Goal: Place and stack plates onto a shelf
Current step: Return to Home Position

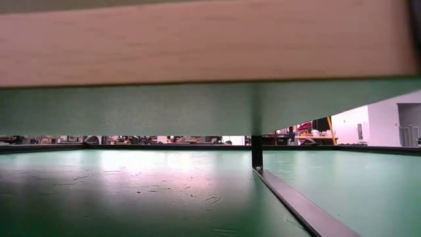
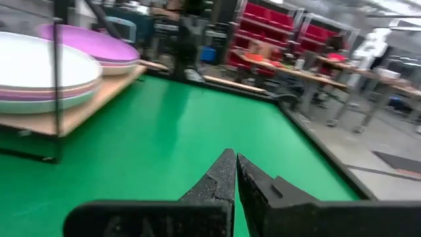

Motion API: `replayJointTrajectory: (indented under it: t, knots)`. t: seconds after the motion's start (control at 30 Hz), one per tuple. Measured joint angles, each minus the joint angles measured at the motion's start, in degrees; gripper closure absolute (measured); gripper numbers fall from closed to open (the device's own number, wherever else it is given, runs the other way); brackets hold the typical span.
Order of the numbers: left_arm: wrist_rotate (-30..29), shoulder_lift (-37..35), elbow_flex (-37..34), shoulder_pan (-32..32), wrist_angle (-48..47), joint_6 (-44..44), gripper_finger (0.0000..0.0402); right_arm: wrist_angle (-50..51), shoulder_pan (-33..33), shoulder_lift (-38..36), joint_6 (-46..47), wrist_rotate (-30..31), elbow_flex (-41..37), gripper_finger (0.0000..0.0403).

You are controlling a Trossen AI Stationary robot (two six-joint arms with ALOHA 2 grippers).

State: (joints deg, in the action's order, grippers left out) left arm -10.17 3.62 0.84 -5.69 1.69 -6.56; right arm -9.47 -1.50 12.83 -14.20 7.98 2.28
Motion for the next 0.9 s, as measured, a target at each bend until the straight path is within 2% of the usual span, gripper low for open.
replayJointTrajectory:
  t: [0.1,0.2,0.37,0.57,0.9]
  knots:
    - [-0.24,0.0,0.0,0.0,-0.03,-0.19,0.0396,1.64,0.02,-2.29,-0.05,3.48,-0.04,0.0403]
    - [-0.37,0.0,0.0,0.0,-0.07,-0.2,0.0396,4.07,0.04,-4.43,-0.09,3.91,-0.07,0.0403]
    - [-0.39,0.0,0.0,0.0,-0.09,-0.23,0.0396,6.67,0.02,-8.35,-0.18,3.35,-0.11,0.0403]
    - [-0.4,0.0,0.0,0.0,-0.13,0.08,0.0396,8.58,0.02,-12.57,-0.57,-0.69,-0.15,0.0403]
    - [-0.39,0.12,0.0,0.0,-0.17,0.32,0.0396,10.11,0.02,-12.67,-0.46,-1.45,-0.17,0.0403]
